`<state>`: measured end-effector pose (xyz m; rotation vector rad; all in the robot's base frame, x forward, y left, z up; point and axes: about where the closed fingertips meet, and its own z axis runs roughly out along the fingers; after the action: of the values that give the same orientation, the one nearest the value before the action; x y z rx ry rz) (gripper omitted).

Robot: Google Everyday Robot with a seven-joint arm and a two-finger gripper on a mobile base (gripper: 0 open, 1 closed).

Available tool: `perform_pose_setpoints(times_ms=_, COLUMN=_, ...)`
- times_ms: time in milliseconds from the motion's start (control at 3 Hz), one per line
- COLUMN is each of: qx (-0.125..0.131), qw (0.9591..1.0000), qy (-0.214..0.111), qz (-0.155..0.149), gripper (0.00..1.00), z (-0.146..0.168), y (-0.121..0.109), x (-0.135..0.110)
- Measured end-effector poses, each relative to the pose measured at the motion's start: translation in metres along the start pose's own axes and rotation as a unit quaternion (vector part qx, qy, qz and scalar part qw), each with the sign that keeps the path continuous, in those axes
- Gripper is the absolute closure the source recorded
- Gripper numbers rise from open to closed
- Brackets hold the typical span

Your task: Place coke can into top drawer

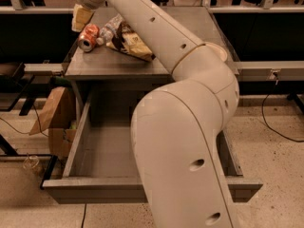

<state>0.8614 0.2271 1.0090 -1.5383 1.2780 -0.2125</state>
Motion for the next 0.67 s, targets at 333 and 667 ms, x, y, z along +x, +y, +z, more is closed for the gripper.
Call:
perform_pose_setpoints(times_ms=333, qx=0.012, qw=0.9998, qy=-0.002, qz=-0.016, gripper=0.0, z=0.0, y=-0.002, x=-0.003)
perform_pose_setpoints(times_ms=667, qx=0.036, qw=0.996, qy=0.005, qz=-0.082, gripper=0.0, z=-0.003, y=-0.007, x=-0.014)
